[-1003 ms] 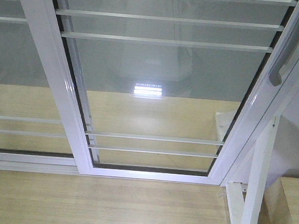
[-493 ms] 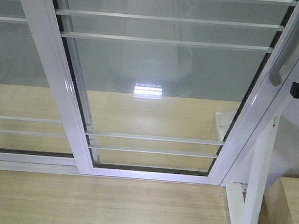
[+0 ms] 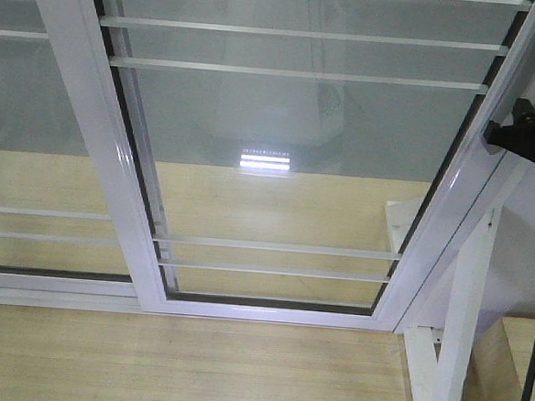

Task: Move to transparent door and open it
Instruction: 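Reach the right gripper to the door's vertical frame and close on it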

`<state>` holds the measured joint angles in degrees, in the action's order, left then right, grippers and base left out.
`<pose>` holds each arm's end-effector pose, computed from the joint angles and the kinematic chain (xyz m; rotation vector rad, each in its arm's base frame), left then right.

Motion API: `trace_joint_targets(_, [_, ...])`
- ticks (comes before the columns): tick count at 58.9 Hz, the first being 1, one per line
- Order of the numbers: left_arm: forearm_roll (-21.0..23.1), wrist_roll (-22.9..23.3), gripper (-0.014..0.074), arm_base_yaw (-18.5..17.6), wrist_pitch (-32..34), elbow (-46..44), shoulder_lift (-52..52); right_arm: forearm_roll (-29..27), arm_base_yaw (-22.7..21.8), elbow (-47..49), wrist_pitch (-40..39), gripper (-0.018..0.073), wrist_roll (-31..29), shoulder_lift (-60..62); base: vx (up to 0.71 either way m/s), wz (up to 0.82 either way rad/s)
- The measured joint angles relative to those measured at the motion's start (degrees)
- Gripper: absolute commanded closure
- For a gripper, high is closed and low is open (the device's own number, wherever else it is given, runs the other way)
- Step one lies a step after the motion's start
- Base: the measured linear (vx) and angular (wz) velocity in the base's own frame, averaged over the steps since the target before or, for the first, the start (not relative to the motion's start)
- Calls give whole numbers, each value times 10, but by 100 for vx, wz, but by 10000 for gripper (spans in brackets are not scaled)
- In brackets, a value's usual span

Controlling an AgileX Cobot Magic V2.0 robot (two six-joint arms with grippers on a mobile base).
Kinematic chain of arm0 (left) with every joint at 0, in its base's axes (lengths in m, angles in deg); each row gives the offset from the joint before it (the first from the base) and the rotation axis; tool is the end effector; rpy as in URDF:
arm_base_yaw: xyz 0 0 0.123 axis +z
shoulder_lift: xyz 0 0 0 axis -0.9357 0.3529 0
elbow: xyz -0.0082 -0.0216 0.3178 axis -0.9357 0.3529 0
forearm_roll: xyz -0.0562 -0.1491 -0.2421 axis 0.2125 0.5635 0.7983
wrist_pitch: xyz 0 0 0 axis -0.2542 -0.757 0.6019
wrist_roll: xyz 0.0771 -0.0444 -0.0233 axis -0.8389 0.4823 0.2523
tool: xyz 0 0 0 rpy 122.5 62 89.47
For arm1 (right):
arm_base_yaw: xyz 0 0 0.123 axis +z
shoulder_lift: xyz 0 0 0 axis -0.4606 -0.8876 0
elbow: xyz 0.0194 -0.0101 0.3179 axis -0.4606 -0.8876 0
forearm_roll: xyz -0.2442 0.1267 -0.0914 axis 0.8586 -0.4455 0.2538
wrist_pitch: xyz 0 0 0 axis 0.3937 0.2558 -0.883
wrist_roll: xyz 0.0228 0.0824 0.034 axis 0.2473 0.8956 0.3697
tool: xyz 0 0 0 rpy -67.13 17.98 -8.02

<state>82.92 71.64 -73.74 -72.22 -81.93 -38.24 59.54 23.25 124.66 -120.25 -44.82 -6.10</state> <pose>0.1655 -0.0128 0.3321 0.0121 1.6807 -0.1062 0.3560 -0.0320 0.2208 0.0788 1.7684 -0.1363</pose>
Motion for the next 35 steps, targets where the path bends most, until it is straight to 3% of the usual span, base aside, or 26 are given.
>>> trace_joint_targets(35, [0,0,313,0,0,0,0,-24,0,189,-5,127,0,-144,0,0])
